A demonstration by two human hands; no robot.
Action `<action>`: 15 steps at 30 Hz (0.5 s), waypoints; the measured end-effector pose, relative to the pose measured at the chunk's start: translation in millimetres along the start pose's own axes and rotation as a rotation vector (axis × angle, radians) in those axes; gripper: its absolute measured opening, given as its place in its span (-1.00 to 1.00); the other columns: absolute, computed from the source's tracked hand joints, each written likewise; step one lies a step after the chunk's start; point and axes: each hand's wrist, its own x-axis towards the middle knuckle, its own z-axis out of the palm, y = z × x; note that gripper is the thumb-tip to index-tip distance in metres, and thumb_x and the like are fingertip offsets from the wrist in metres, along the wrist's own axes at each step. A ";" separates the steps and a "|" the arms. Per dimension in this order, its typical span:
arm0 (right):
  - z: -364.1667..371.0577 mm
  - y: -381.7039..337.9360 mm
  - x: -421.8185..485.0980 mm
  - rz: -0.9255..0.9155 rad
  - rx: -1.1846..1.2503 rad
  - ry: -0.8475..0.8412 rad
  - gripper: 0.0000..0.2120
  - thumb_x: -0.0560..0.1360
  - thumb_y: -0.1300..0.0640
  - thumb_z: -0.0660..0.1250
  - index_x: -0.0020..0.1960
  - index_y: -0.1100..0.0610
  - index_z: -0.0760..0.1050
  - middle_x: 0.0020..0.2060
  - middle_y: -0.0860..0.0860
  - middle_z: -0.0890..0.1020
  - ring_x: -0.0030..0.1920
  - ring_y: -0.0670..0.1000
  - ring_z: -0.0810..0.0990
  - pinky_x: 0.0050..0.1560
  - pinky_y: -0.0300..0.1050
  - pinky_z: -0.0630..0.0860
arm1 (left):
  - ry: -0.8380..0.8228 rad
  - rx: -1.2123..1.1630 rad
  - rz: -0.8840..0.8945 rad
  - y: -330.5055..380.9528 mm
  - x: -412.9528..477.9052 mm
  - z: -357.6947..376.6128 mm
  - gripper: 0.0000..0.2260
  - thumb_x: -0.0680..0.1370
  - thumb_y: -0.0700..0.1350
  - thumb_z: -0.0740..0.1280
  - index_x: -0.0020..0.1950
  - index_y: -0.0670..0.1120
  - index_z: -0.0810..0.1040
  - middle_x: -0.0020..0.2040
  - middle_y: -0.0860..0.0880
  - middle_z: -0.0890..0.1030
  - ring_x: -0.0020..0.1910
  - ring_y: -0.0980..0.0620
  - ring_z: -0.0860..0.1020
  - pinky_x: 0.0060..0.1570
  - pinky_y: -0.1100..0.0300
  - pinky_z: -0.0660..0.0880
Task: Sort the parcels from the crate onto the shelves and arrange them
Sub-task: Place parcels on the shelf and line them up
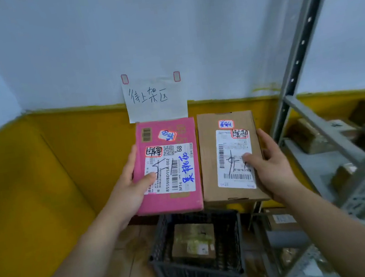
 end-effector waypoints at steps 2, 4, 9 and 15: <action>-14.6 -22.3 -33.5 -0.062 -0.011 0.017 -0.27 0.55 0.27 0.38 0.56 -0.17 0.15 0.13 -0.03 0.58 -0.13 -0.06 0.72 -0.26 -0.13 0.64 | -0.023 0.000 0.045 24.5 -26.5 -0.3 -0.33 0.59 -0.22 0.31 0.36 0.45 0.09 0.11 0.27 0.59 0.06 0.15 0.63 -0.02 0.11 0.58; -33.9 -43.1 -64.8 -0.113 -0.034 0.038 -0.30 0.56 0.26 0.37 0.56 -0.17 0.16 0.14 -0.04 0.58 -0.07 -0.05 0.71 -0.21 -0.10 0.67 | -0.057 -0.009 0.080 51.7 -52.2 4.8 -0.34 0.59 -0.22 0.30 0.36 0.44 0.08 0.12 0.27 0.57 0.05 0.16 0.62 -0.08 0.17 0.58; -100.8 -83.8 -127.3 -0.233 -0.107 0.113 -0.35 0.57 0.18 0.36 0.47 -0.31 0.17 0.13 -0.08 0.59 -0.05 -0.05 0.70 -0.16 -0.05 0.67 | -0.136 -0.008 0.173 109.6 -115.5 39.3 -0.37 0.61 -0.21 0.27 0.36 0.45 0.09 0.07 0.27 0.59 -0.08 0.21 0.66 -0.27 0.30 0.57; -219.5 -97.8 -206.6 -0.333 -0.259 0.256 -0.25 0.58 0.11 0.36 0.58 -0.24 0.00 0.25 -0.14 0.47 0.03 -0.15 0.57 -0.05 -0.15 0.53 | -0.287 0.000 0.262 154.1 -193.8 123.0 -0.31 0.58 -0.21 0.31 0.37 0.49 0.07 0.04 0.28 0.61 -0.04 0.16 0.66 -0.24 0.23 0.60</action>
